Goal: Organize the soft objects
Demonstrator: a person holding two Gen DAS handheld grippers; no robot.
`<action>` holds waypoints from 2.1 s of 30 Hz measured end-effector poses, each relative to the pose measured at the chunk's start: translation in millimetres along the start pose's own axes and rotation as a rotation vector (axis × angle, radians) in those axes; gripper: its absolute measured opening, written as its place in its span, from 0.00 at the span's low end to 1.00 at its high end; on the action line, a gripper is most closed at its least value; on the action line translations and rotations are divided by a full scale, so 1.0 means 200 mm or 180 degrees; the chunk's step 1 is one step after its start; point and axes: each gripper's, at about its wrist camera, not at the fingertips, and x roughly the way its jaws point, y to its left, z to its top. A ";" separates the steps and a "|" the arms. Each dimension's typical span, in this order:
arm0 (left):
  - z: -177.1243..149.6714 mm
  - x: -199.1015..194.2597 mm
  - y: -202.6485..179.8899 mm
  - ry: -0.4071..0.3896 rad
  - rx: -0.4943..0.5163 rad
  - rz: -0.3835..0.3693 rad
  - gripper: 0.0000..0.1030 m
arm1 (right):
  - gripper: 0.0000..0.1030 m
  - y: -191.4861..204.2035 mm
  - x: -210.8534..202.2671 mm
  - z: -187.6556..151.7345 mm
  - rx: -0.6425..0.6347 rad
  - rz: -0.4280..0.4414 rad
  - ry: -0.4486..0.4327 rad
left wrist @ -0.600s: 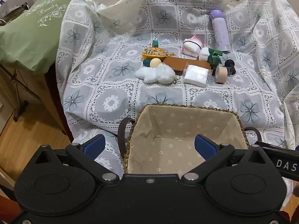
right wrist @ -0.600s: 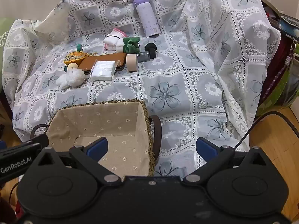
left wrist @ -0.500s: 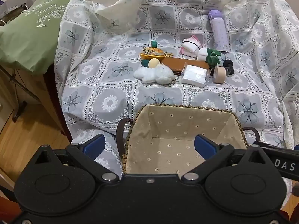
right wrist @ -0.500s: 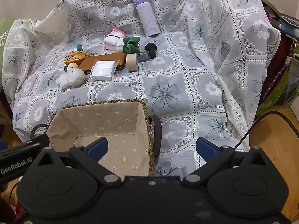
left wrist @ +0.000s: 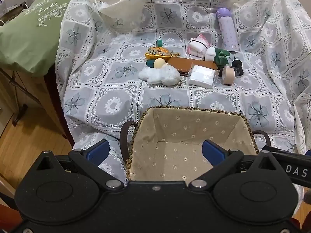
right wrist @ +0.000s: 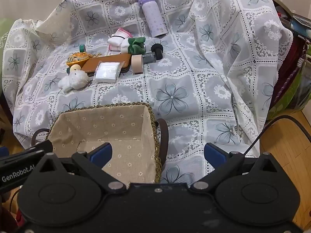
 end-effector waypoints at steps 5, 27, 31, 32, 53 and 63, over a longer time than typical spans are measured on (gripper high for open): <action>0.01 0.01 0.00 0.0002 -0.0001 0.0000 0.95 | 0.99 0.00 0.01 0.00 0.0003 0.0001 0.0005; -0.01 0.02 -0.01 0.0022 0.0006 0.0002 0.95 | 0.99 0.00 0.01 0.00 0.0004 0.0006 0.0025; -0.02 0.03 -0.01 0.0027 0.0004 0.0002 0.95 | 0.99 0.00 0.01 0.00 0.0004 0.0007 0.0026; -0.02 0.03 -0.01 0.0028 0.0005 0.0002 0.96 | 0.99 0.00 0.01 0.00 0.0004 0.0007 0.0027; -0.02 0.02 0.00 0.0077 0.0002 -0.0004 0.95 | 0.99 -0.01 0.02 -0.01 0.0018 0.0015 0.0051; -0.02 0.06 -0.01 0.0152 -0.0006 -0.0082 0.91 | 0.96 0.00 0.06 -0.01 0.0015 0.0084 0.0049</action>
